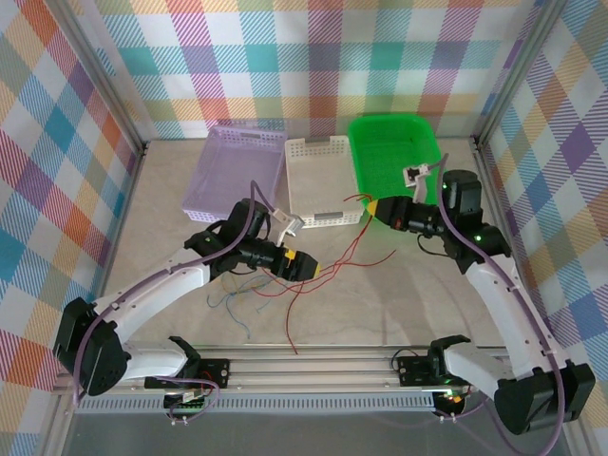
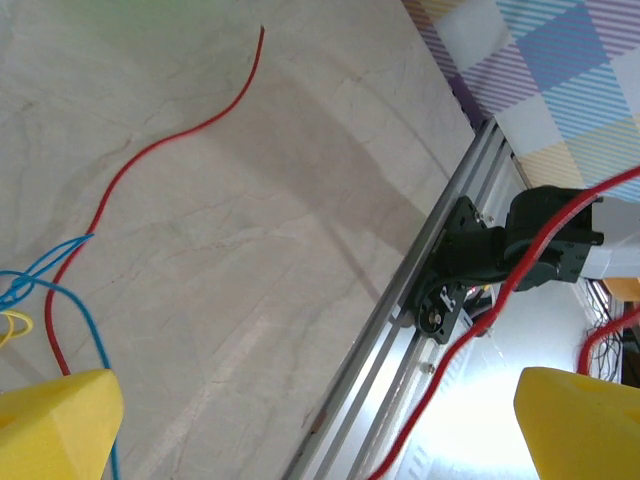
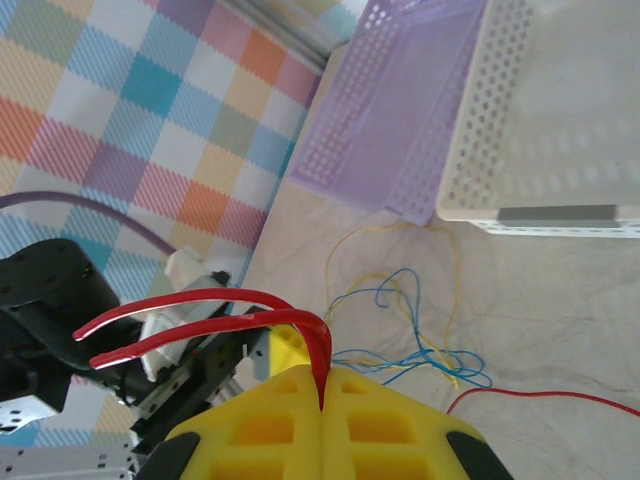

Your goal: Untangle the cables

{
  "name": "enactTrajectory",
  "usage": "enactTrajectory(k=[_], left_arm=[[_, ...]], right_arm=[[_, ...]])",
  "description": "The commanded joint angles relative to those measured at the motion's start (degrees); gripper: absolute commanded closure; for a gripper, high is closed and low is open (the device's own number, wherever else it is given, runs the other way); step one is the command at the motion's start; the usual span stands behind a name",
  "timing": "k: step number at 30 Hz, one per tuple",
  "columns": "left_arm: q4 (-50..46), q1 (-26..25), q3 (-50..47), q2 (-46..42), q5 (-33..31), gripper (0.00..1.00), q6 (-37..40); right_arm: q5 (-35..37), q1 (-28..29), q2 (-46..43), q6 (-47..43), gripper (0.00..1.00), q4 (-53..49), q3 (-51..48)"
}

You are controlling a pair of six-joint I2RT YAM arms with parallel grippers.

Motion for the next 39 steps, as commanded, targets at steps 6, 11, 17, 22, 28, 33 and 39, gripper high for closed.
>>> enactTrajectory(k=[6, 11, 17, 22, 28, 33, 39], left_arm=[[2.90, -1.09, 0.02, -0.21, 2.83, 0.00, -0.98], [3.63, -1.09, -0.27, -1.23, 2.73, 0.00, -1.53], [5.39, -1.09, -0.63, -0.71, 4.24, 0.00, -2.93], [5.43, -1.09, -0.77, -0.24, 5.16, 0.00, -3.52], [5.37, -1.09, -0.68, 0.09, 6.28, 0.04, -3.32], [5.43, -1.09, -0.39, 0.51, 6.85, 0.19, -3.11], [5.26, -1.08, 0.00, 1.12, 7.32, 0.57, -2.91]], right_arm=[[-1.02, 3.24, 5.31, -1.76, 1.00, -0.33, 4.24], [-0.91, 3.42, 6.73, -1.71, 1.00, 0.31, 4.26], [-1.99, 4.40, 8.42, 0.58, 1.00, 3.60, 4.29], [-1.08, 7.64, 11.36, 0.24, 1.00, 3.45, 6.50], [0.97, 9.05, 12.79, 0.49, 1.00, 4.02, 7.42], [0.92, 9.05, 12.89, 0.59, 1.00, 3.98, 7.51], [-0.43, 9.22, 13.50, 1.76, 1.00, 5.71, 6.65]])
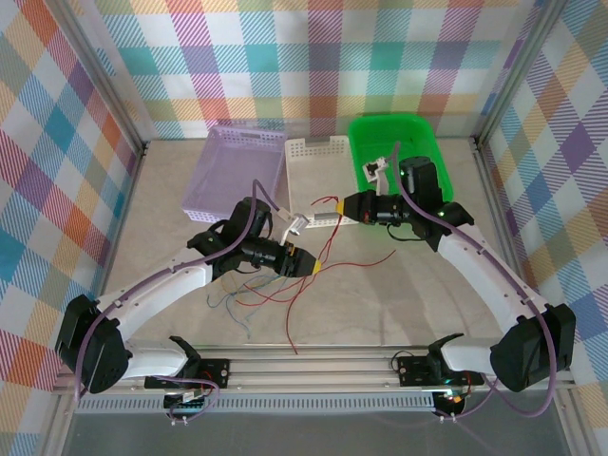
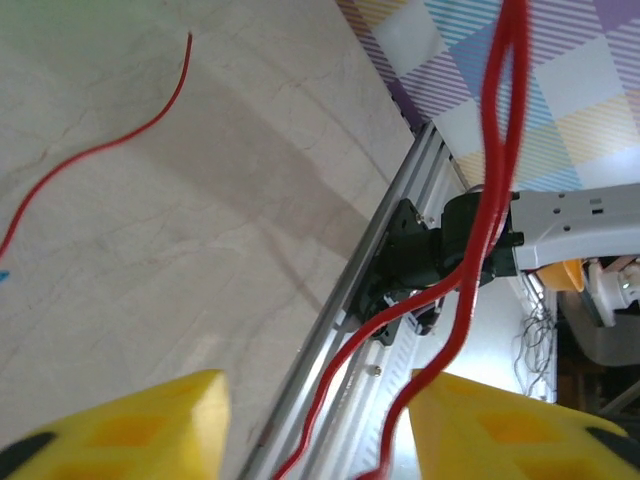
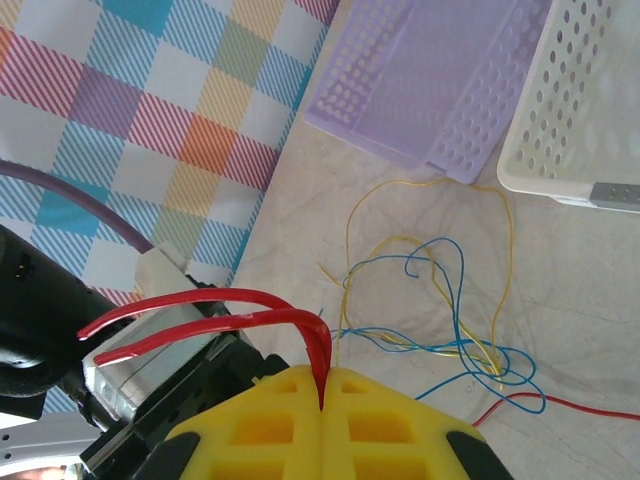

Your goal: Untangle the cables

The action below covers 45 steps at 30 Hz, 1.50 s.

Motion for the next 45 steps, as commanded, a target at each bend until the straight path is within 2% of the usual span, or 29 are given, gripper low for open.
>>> enactTrajectory(k=[1, 7, 10, 16, 23, 31, 35, 45], left_arm=[[0.91, -0.66, 0.04, 0.54, 1.55, 0.61, 0.63], [0.78, -0.66, 0.18, 0.50, 1.41, 0.79, 0.73], [0.56, -0.66, 0.24, 0.57, 0.95, 1.00, 0.79], [1.07, -0.65, 0.06, 0.40, -1.40, 1.00, -0.99], [5.42, -0.76, 0.92, 1.47, -6.25, 1.00, -9.78], [14.23, -1.80, -3.34, 2.87, -12.13, 1.00, -17.83], [20.27, -1.89, -5.46, 4.77, -13.66, 1.00, -22.66], [25.43, -2.50, -6.64, 6.80, -15.81, 1.00, -25.93]], right_arm=[[-1.68, 0.26, 0.69, 1.47, 1.00, 2.90, 1.05], [-1.26, 0.53, 0.99, 0.98, 1.00, 3.04, 0.25], [-0.58, 0.53, 1.13, 0.32, 1.00, 2.94, -0.77], [1.06, 0.51, 2.25, -1.11, 1.00, 3.61, -3.46], [0.78, 0.53, 4.90, -1.65, 1.00, 6.34, -5.44], [-1.34, 0.53, 6.17, -1.79, 0.99, 7.89, -7.39], [-2.16, 0.53, 5.42, -2.52, 0.90, 8.06, -8.22], [-0.28, 0.35, 2.48, -4.63, 0.66, 5.59, -9.30]])
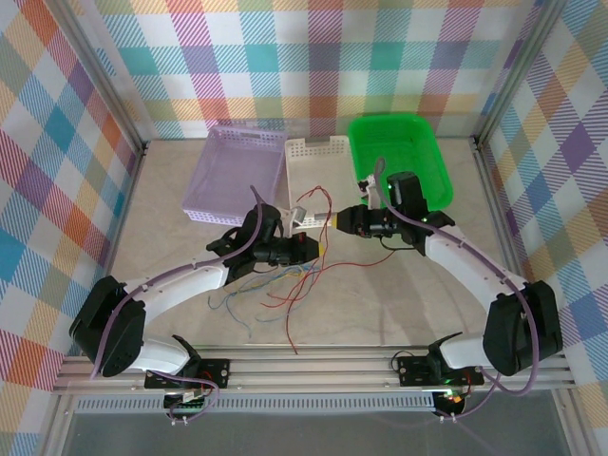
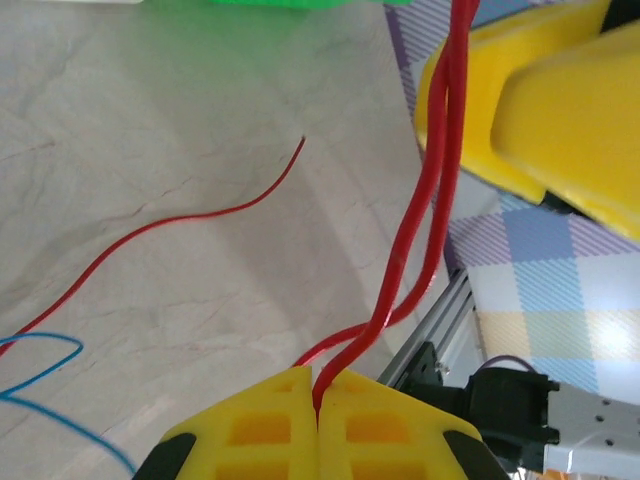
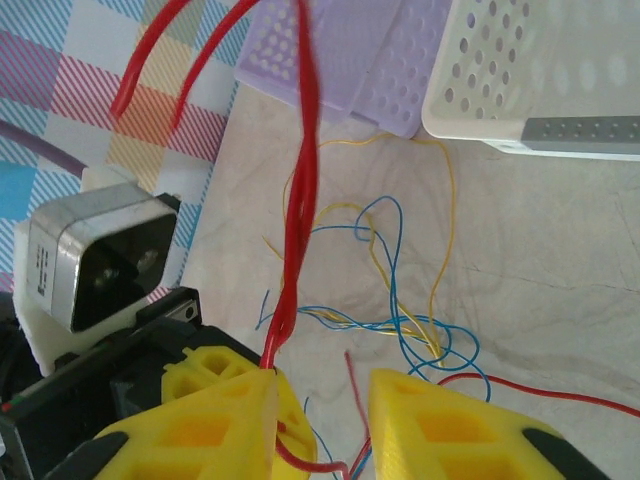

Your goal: Untangle the cables

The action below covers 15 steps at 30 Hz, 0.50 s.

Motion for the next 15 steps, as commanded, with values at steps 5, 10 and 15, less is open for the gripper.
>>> enactTrajectory(k=[5, 10, 15], left_arm=[[5.58, -0.62, -1.09, 1.74, -1.67, 1.00, -2.59], [6.66, -0.97, -0.86, 1.78, -1.73, 1.00, -3.34], [7.26, -1.50, -0.42, 1.52, -1.74, 1.00, -4.05]], right_arm=[[1.15, 0.24, -5.56, -2.67, 0.57, 0.18, -4.29], [-2.01, 0.33, -8.30, 0.54, 0.55, 10.43, -11.22], [-1.27, 1.35, -10.61, 3.44, 0.53, 21.22, -17.53]])
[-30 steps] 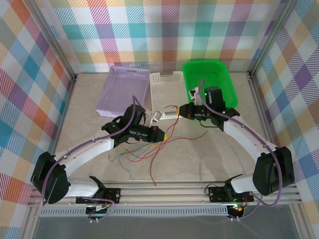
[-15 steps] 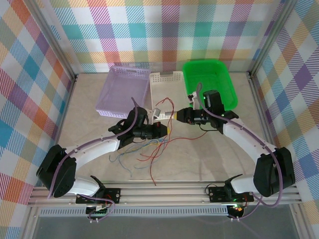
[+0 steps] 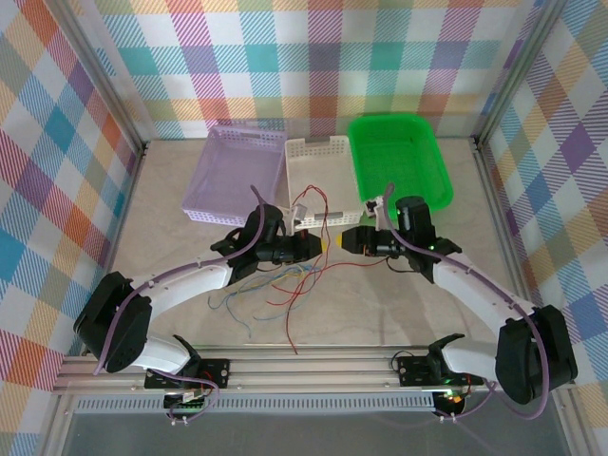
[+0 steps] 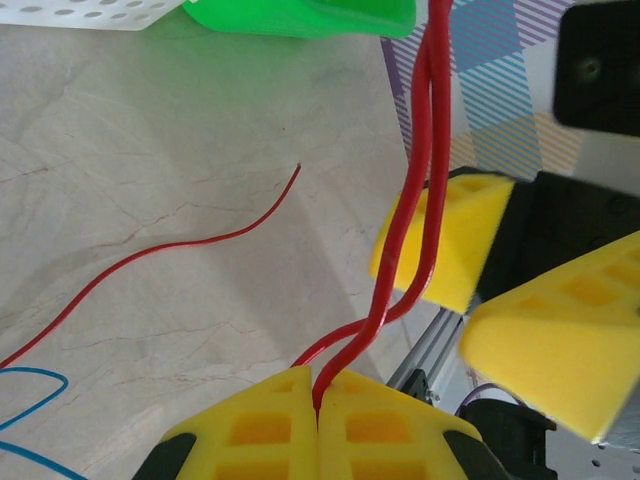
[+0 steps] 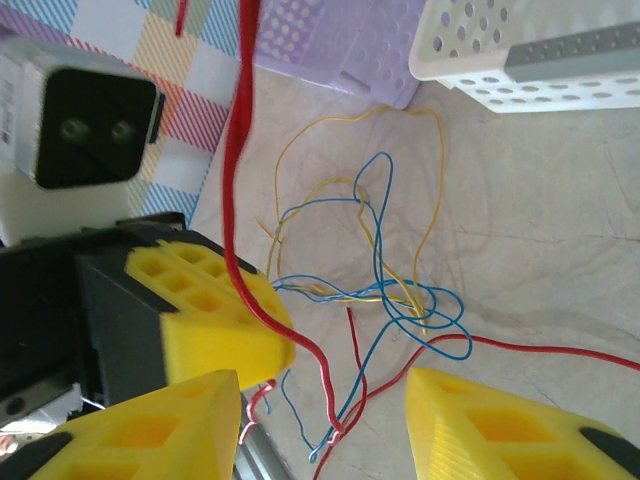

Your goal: Untangle the cables

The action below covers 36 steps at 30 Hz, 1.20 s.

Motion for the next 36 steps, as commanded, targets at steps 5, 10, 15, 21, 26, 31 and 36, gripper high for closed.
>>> enactTrajectory(k=[5, 10, 15, 21, 26, 31, 36], left_arm=[[3.26, -1.99, 0.09, -0.25, -0.25, 1.00, -1.32], [3.86, -2.66, -0.10, -0.35, -0.42, 1.00, -1.99], [3.80, -3.08, 0.46, -0.98, -0.39, 1.00, -2.26], [3.39, -3.08, 0.39, -2.38, -0.41, 1.00, -2.37], [3.01, -3.15, -0.33, -3.84, -0.78, 1.00, -2.22], [0.28, -3.15, -0.83, -6.45, -1.62, 1.00, -0.76], [-3.85, -3.06, -0.98, -9.71, -2.65, 1.00, 1.44]], right_arm=[[1.68, 2.54, -2.22, 1.80, 0.53, 13.80, -3.51], [5.21, 4.30, -1.68, 1.71, 0.53, 17.61, -4.63], [6.31, 5.03, -1.07, 1.47, 0.59, 19.10, -5.05], [6.53, 5.13, -1.92, 1.35, 0.79, 18.47, -5.42], [7.76, 5.11, -4.46, 0.36, 0.99, 15.97, -5.64], [10.83, 5.12, -8.88, -1.48, 1.00, 10.97, -5.62], [16.11, 4.90, -14.03, -3.78, 1.00, 3.73, -5.56]])
